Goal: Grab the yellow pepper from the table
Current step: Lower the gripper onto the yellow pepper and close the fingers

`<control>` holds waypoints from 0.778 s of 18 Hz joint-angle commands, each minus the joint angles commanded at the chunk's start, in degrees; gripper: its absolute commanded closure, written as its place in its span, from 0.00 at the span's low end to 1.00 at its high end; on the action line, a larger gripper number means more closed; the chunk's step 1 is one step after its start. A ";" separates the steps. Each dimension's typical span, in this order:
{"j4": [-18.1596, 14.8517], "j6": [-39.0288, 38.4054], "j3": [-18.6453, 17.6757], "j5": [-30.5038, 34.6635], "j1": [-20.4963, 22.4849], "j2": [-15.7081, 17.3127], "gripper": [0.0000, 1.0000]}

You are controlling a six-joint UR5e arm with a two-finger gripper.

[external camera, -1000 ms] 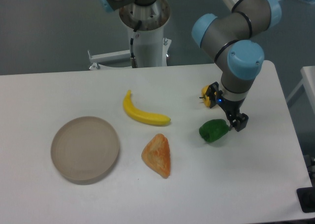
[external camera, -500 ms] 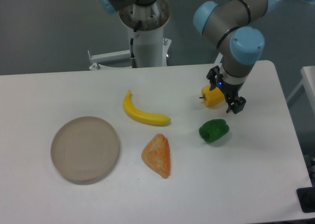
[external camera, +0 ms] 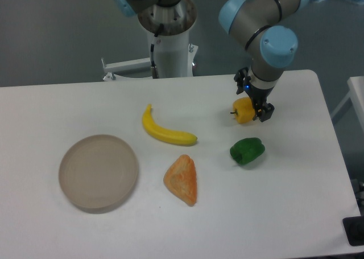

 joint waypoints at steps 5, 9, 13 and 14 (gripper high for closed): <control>0.98 1.88 -2.38 -0.09 0.97 0.79 0.00; 2.12 1.79 -3.35 -0.09 0.53 0.53 0.00; 6.60 1.79 -6.95 -0.09 0.36 0.44 0.00; 6.61 1.79 -7.30 -0.09 0.36 0.44 0.00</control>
